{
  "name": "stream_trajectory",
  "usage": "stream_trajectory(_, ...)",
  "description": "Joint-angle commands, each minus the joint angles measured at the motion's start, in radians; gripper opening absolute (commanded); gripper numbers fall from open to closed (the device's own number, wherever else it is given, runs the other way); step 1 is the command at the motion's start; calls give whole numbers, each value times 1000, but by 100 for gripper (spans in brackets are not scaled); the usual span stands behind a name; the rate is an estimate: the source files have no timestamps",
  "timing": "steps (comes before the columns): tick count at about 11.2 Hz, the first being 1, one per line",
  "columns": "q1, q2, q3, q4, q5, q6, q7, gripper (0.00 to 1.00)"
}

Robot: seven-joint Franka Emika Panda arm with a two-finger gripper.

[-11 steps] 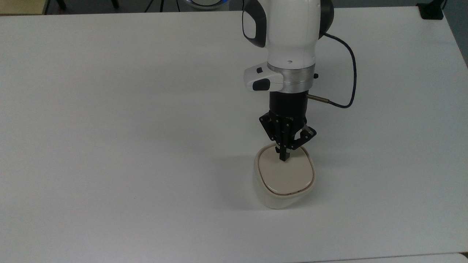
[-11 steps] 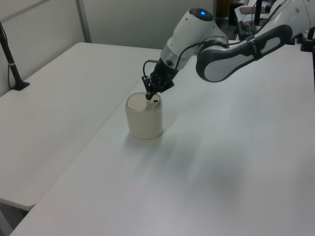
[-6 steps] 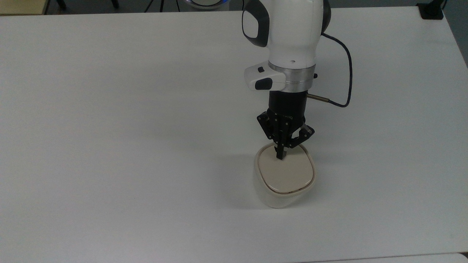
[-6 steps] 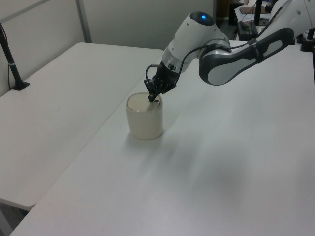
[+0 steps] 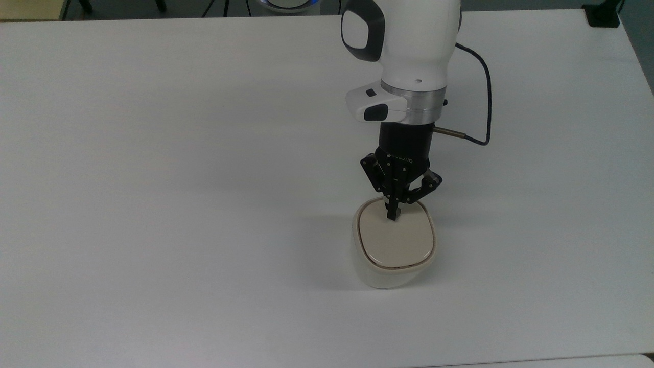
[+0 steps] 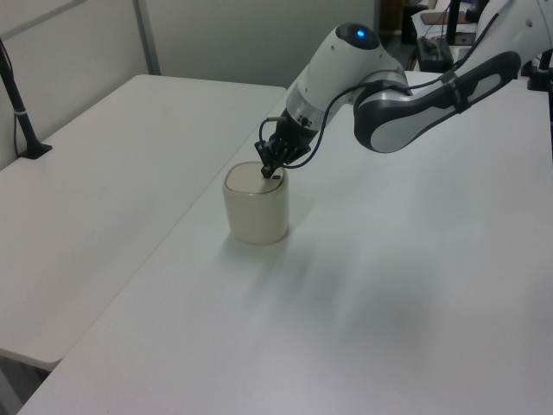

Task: Open the trash bin
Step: 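Lift the gripper up away from the bin as the lid flips open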

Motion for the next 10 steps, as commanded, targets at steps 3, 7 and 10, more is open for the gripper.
stream_trajectory(3, -30, -195, 7, -59, 49, -141, 56, 0)
stream_trajectory(7, -88, -347, 9, -72, 172, -443, -135, 33)
stream_trajectory(10, -145, -471, 7, -117, 304, -615, -396, 94)
